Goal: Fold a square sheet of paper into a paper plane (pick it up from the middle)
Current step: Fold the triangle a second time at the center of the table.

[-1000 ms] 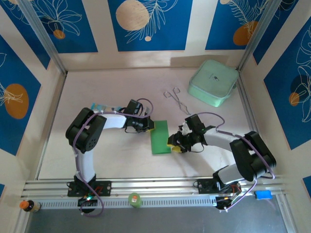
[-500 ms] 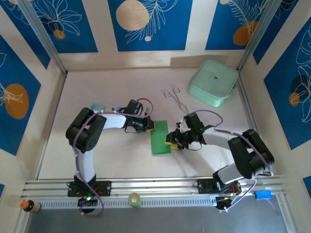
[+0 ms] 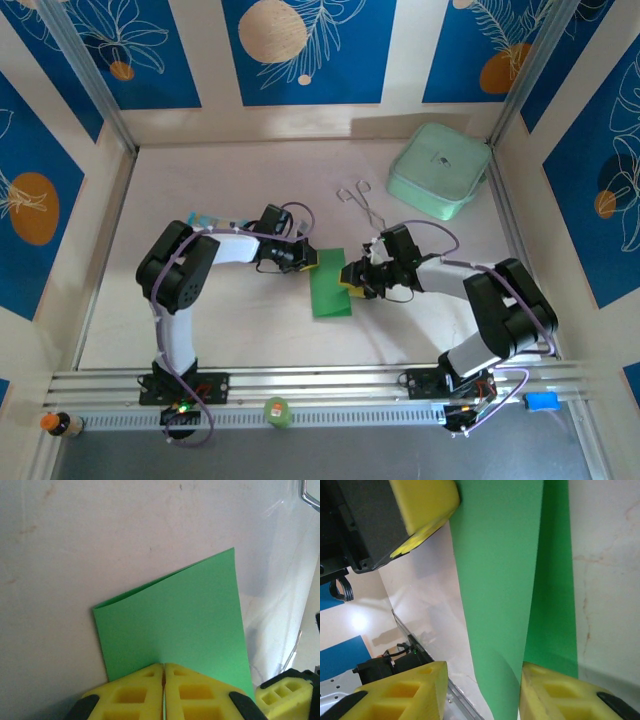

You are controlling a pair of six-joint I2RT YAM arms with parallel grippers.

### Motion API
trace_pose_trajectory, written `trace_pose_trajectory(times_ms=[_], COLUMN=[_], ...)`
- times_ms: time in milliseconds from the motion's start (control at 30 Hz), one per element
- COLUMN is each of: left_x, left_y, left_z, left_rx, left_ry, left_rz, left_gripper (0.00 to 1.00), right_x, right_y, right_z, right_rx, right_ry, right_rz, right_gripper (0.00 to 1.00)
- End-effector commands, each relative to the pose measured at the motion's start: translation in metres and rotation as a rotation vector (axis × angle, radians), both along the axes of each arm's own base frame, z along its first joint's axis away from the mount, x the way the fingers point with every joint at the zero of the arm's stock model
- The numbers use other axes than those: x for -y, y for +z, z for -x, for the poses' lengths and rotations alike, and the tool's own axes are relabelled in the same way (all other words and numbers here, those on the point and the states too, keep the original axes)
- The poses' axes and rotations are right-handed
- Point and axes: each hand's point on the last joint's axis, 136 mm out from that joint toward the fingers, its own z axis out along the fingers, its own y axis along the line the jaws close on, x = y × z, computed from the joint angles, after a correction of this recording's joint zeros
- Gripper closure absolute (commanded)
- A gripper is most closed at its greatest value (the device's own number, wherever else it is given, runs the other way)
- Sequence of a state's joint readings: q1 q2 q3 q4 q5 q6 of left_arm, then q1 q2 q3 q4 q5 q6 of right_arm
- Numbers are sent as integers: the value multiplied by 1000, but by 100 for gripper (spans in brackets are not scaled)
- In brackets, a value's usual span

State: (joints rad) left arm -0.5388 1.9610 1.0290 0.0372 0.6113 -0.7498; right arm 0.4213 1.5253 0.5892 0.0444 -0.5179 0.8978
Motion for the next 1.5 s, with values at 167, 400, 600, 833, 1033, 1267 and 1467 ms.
trace_pose_trajectory(times_ms=[167, 400, 600, 833, 1033, 1267, 1467], left_x=[-2, 2, 8, 12, 11, 20, 38], left_y=[-20, -17, -4, 32, 69, 96, 99], left_z=[7, 6, 1, -6, -3, 29, 79], left_rx=[-39, -30, 1, 94, 230, 556, 840], left_ry=[-31, -46, -59, -65, -78, -157, -340], left_rz=[-30, -12, 11, 41, 23, -37, -93], left_gripper=[89, 88, 85, 73, 63, 62, 60], right_x=[-6, -6, -4, -3, 3, 11, 11], right_y=[2, -4, -10, -9, -4, 0, -2], right_z=[-9, -16, -17, -18, -20, -22, -22], right_rx=[23, 27, 20, 29, 45, 25, 8], right_ry=[22, 17, 17, -3, -51, -101, -95], right_rz=[-48, -44, -40, -39, -18, -5, -15], right_gripper=[60, 64, 76, 92, 96, 96, 96])
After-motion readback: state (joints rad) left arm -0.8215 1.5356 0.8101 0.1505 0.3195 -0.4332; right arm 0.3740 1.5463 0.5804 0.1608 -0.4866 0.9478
